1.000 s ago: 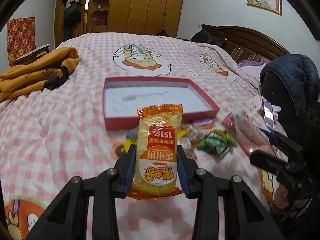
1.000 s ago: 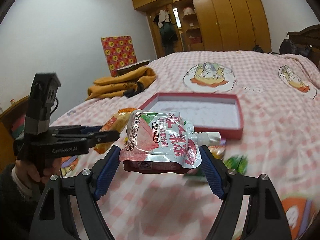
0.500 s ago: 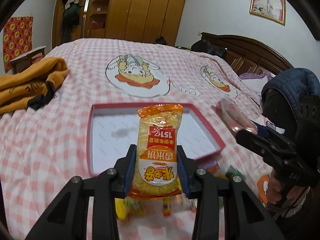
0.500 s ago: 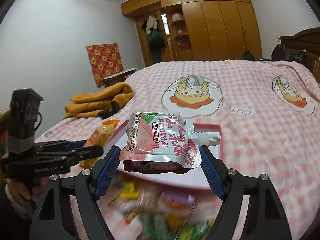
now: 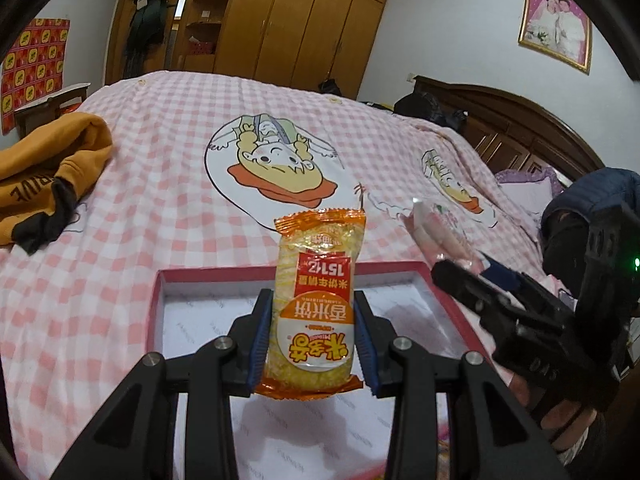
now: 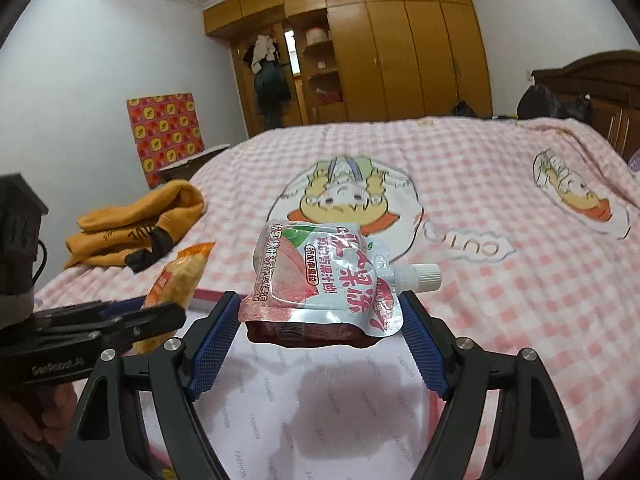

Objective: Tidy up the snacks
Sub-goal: 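Carry the cracker bag in the left tool while the right tool lifts the pink pouch, then lower both snacks into the box lid and open both tools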

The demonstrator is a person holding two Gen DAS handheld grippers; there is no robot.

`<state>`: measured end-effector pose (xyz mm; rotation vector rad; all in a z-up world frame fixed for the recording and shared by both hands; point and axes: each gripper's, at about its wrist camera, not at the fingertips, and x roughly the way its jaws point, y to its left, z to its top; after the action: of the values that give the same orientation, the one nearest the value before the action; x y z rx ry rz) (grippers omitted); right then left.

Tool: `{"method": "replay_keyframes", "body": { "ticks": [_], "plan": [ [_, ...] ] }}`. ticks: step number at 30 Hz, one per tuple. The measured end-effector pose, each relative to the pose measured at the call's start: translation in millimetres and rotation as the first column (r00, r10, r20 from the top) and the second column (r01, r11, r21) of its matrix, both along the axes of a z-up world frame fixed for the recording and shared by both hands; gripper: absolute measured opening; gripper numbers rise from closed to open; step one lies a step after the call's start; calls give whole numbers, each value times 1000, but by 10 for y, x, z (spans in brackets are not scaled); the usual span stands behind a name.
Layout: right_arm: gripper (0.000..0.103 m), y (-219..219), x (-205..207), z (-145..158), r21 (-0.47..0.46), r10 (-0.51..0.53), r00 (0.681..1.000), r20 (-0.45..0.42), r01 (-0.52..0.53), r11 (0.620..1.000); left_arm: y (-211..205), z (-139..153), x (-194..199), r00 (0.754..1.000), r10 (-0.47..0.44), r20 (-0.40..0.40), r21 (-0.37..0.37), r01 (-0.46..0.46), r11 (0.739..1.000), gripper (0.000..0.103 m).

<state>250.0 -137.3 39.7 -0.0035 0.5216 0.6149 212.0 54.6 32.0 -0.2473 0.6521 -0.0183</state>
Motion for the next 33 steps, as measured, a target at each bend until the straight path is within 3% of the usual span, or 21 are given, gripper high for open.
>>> {"method": "replay_keyframes", "body": {
  "ticks": [9,21,33],
  "plan": [
    [80,160,-125,-72,-53,73,997,28,-71,996,-72,-230,70,999,-24,-22,29,24,999,39],
    [81,172,18,-210,-22,102,990,-100,-105,994,-33,-311,88,999,-29,-37,4,29,1000,39],
    [81,206,51,-303,-60,85,987,-135,-94,994,-53,-342,90,999,-32,-39,16,32,999,39]
  ]
}}
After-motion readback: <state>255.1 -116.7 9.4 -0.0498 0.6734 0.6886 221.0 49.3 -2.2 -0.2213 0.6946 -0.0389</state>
